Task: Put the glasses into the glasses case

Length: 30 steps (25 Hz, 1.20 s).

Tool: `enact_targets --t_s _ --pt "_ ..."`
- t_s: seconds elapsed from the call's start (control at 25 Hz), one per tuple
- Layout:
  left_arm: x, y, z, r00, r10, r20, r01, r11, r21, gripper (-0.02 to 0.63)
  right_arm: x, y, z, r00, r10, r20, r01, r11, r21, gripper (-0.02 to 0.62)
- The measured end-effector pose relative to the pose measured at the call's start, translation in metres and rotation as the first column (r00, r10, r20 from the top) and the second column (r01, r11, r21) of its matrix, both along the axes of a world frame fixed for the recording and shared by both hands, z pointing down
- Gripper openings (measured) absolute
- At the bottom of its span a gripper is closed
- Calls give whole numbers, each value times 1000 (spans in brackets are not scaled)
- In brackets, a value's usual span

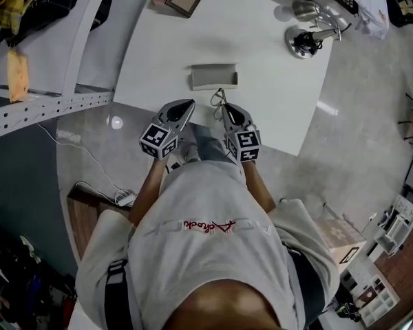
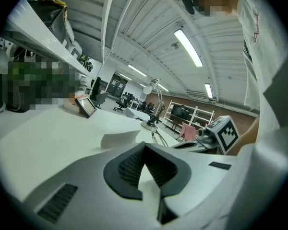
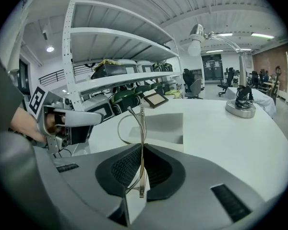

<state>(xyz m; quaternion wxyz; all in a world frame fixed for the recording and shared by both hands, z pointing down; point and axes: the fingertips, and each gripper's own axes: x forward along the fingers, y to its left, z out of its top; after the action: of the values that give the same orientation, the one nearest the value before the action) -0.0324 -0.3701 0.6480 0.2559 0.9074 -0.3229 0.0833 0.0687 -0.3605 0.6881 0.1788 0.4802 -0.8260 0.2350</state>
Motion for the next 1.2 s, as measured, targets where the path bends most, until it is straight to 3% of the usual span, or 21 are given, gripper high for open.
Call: enact_targets --t_s 0.44,0.6,0.68,0.72,0.88,0.96,1.04,1.2 --pt "-19 7 2 998 -61 -10 61 998 -14 23 -11 -83 -14 987 -127 -95 134 988 71 23" --pt "-23 9 2 997 -80 -14 80 997 -15 23 -24 -91 -18 943 -252 -217 278 956 96 23" --pt "-26 9 2 996 -88 -16 87 996 -15 23 -31 -90 -14 874 -337 -352 391 915 95 23" --pt "-27 9 1 996 -90 -17 90 996 -14 23 -33 -89 -10 816 -378 -436 457 885 87 23" --pt "-30 10 1 995 -97 -22 97 995 -11 23 -40 -89 7 497 -467 -732 685 728 1 23" --pt "-31 10 1 994 -102 -25 102 995 -13 23 -41 -93 11 399 -479 -782 731 681 -44 23" --pt "-31 10 1 993 -110 -32 109 994 -15 23 -42 -98 13 370 -487 -791 743 667 -63 23" --pt "-34 11 0 992 -120 -35 120 993 -17 23 -44 -101 20 372 -515 -772 739 668 -89 23"
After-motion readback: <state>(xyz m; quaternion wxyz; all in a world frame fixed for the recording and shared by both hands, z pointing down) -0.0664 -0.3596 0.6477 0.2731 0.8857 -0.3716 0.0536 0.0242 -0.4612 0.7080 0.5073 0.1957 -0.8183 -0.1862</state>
